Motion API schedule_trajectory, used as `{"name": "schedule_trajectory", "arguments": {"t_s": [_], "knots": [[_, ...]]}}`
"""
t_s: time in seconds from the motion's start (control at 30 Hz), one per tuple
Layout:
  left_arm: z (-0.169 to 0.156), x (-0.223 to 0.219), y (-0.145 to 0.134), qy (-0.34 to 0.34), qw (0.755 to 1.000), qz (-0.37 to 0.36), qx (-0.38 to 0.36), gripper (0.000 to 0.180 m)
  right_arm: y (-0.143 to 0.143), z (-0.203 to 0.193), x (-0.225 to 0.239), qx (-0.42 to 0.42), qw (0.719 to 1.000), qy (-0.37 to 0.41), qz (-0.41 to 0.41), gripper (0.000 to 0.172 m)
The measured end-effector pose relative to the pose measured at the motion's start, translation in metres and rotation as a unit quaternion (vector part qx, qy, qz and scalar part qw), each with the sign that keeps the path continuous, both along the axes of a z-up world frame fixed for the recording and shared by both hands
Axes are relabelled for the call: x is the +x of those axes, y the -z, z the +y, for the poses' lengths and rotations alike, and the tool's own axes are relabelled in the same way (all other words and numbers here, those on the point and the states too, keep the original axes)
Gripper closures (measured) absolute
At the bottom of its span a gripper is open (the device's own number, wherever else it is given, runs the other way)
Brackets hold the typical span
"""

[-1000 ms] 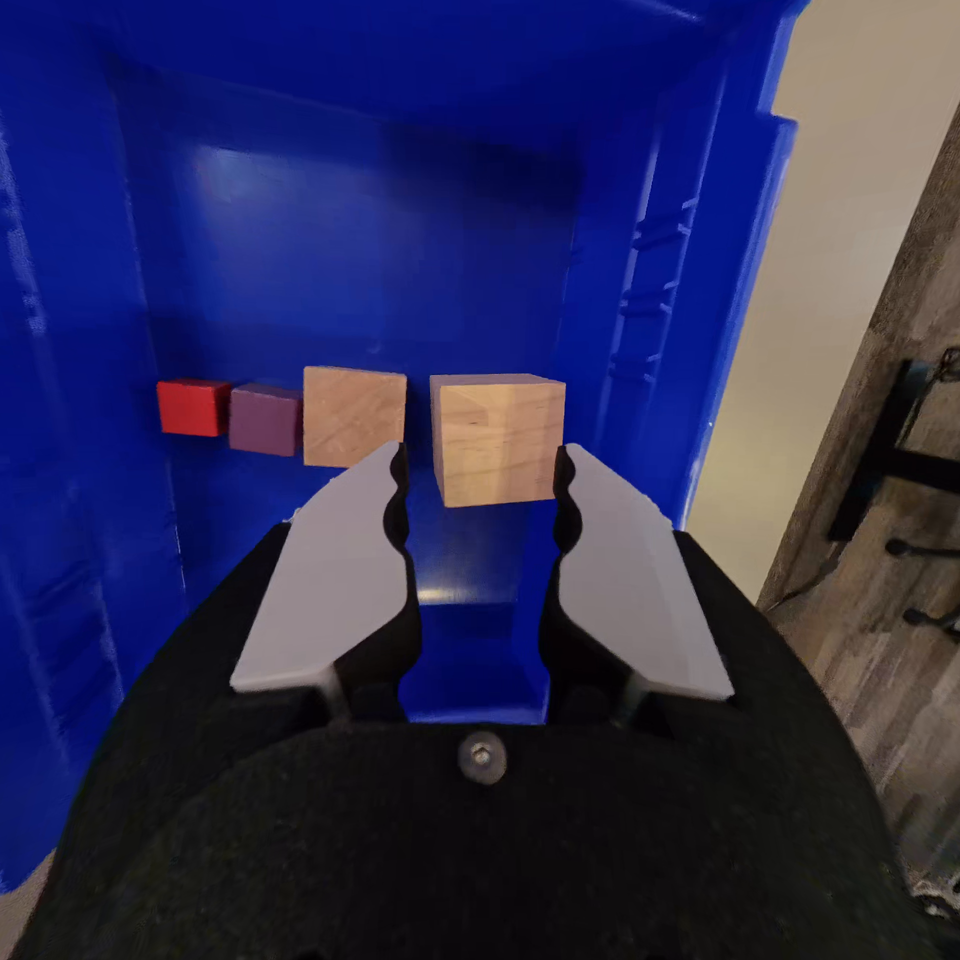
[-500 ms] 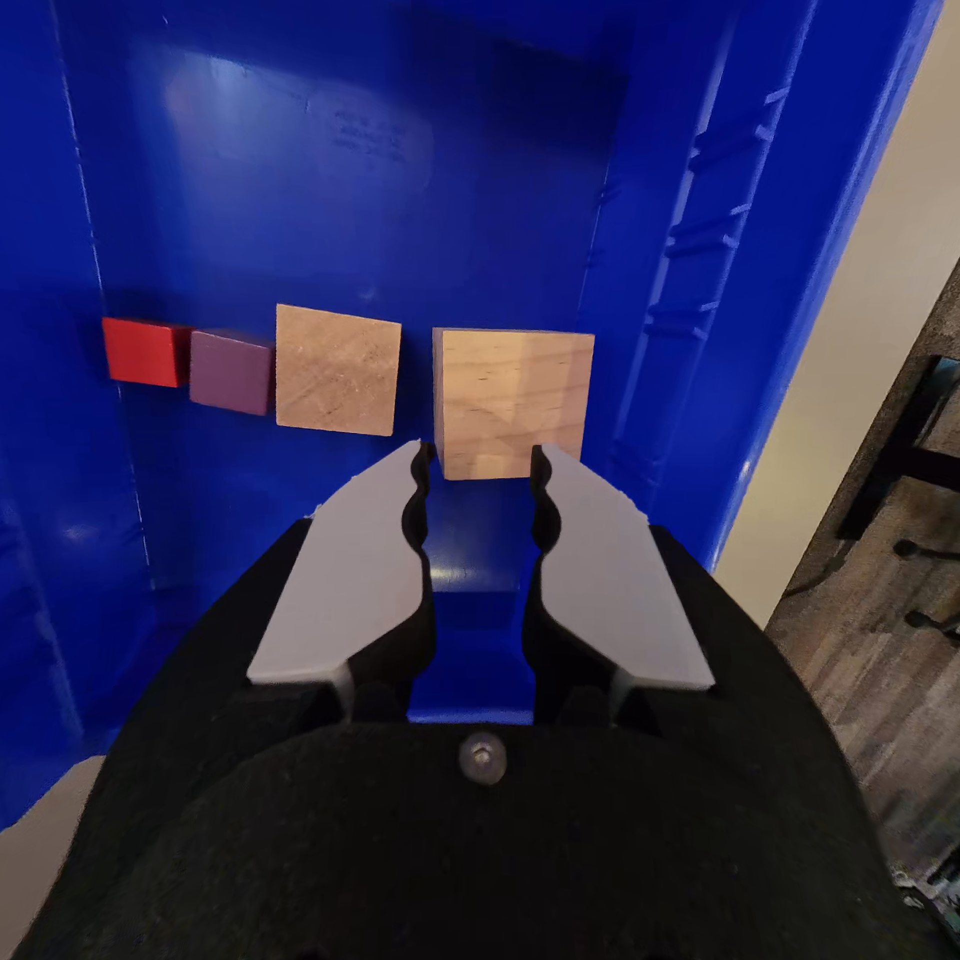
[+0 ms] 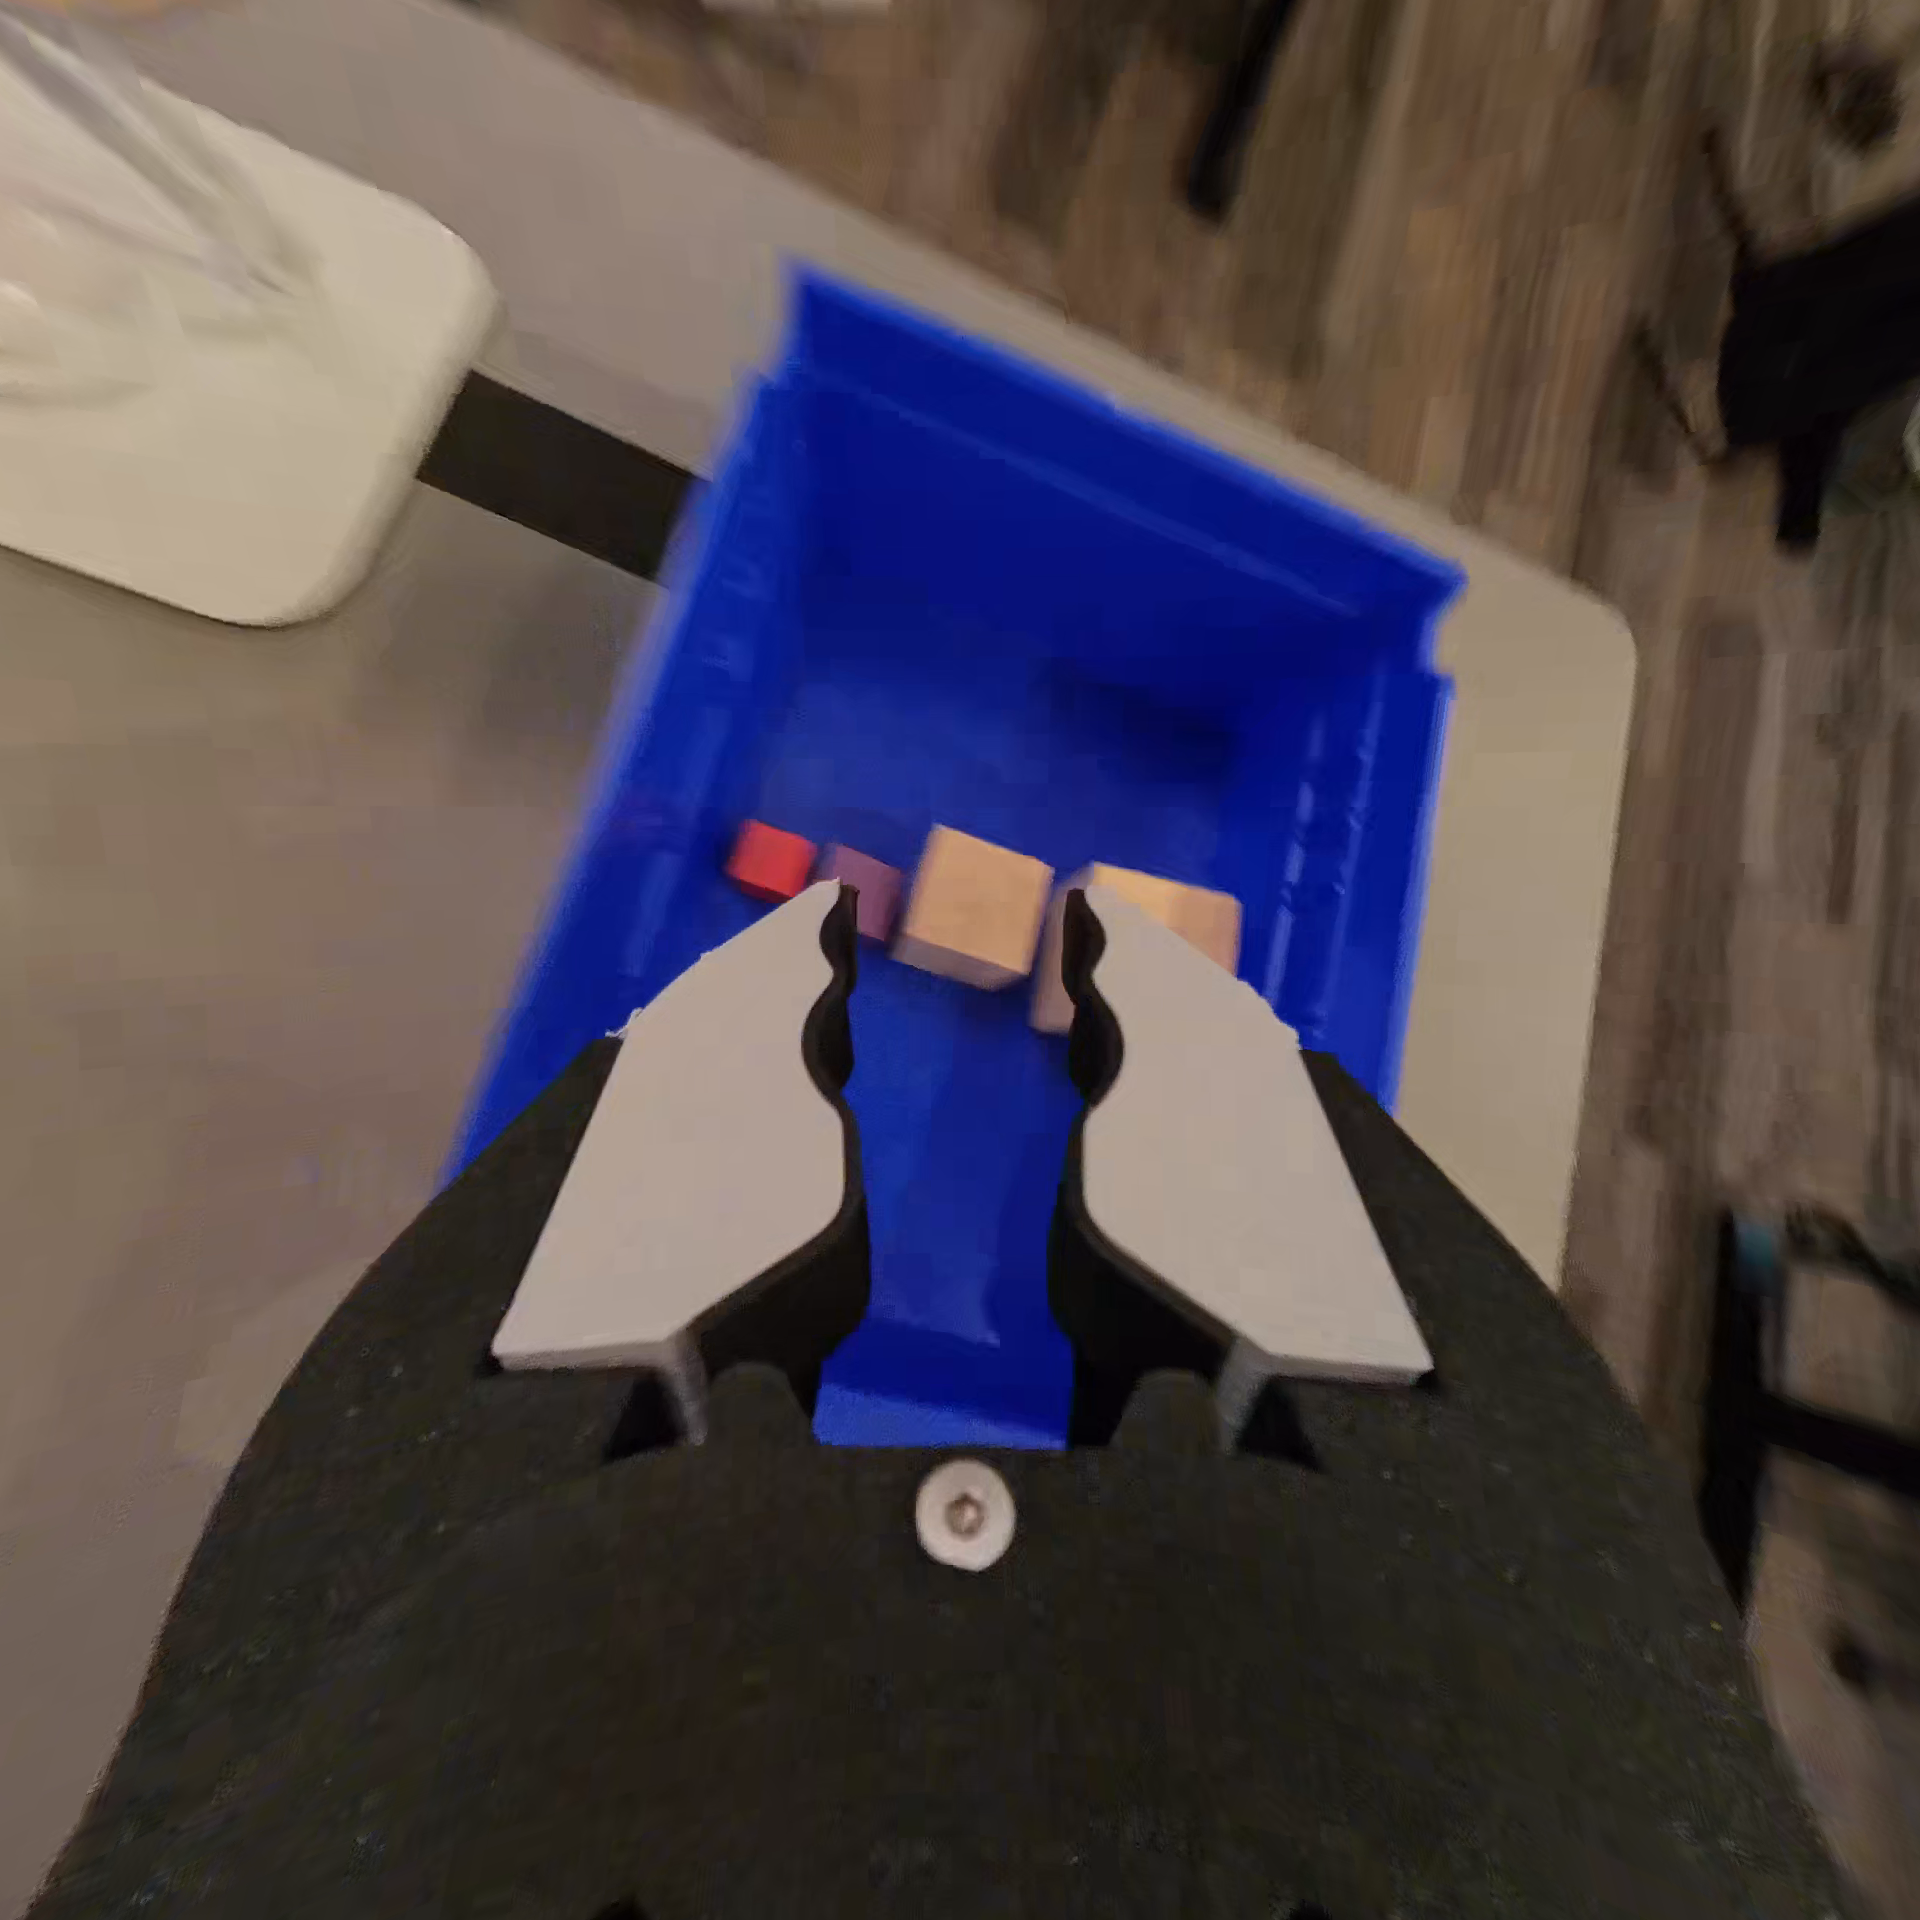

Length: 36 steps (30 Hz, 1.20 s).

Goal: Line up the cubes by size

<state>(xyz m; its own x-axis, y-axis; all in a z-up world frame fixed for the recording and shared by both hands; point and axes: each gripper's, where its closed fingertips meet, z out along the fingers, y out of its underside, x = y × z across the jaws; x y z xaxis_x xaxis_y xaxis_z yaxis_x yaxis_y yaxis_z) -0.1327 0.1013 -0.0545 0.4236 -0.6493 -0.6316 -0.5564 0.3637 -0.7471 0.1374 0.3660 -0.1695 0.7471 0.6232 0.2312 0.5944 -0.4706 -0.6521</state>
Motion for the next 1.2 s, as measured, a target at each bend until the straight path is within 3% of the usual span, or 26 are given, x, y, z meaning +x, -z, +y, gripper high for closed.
{"name": "schedule_trajectory", "arguments": {"t_s": [0.2, 0.37, 0.57, 0.67, 0.73, 0.83, 0.97, 1.1, 1.2], "knots": [[0.036, 0.014, 0.022, -0.071, 0.997, 0.021, -0.003, 0.115, -0.041, -0.091, -0.089, 0.129, 0.973, -0.161, 0.101, 0.137], [0.065, 0.030, 0.047, -0.114, 0.993, 0.025, 0.000, 0.100, -0.042, -0.147, -0.147, 0.173, 0.930, -0.254, 0.203, 0.137], [0.078, 0.051, 0.080, -0.096, 0.995, 0.019, -0.017, 0.107, -0.025, -0.172, -0.177, 0.222, 0.871, -0.321, 0.298, 0.135], [0.081, 0.052, 0.083, -0.092, 0.996, 0.014, -0.016, 0.113, -0.020, -0.177, -0.176, 0.294, 0.845, -0.329, 0.302, 0.135], [0.078, 0.053, 0.083, -0.080, 0.997, 0.008, -0.010, 0.126, -0.021, -0.177, -0.171, 0.336, 0.831, -0.320, 0.307, 0.146], [0.078, 0.054, 0.083, -0.073, 0.997, -0.007, -0.006, 0.151, -0.010, -0.176, -0.171, 0.351, 0.834, -0.328, 0.273, 0.172], [0.079, 0.058, 0.091, -0.064, 0.998, -0.012, 0.001, 0.180, -0.002, -0.180, -0.173, 0.363, 0.831, -0.337, 0.253, 0.172], [0.081, 0.063, 0.097, -0.063, 0.998, -0.018, 0.001, 0.180, 0.003, -0.187, -0.177, 0.395, 0.821, -0.348, 0.223, 0.169], [0.086, 0.062, 0.101, -0.072, 0.997, -0.020, -0.002, 0.163, 0.009, -0.188, -0.179, 0.400, 0.820, -0.355, 0.205, 0.161]]}}
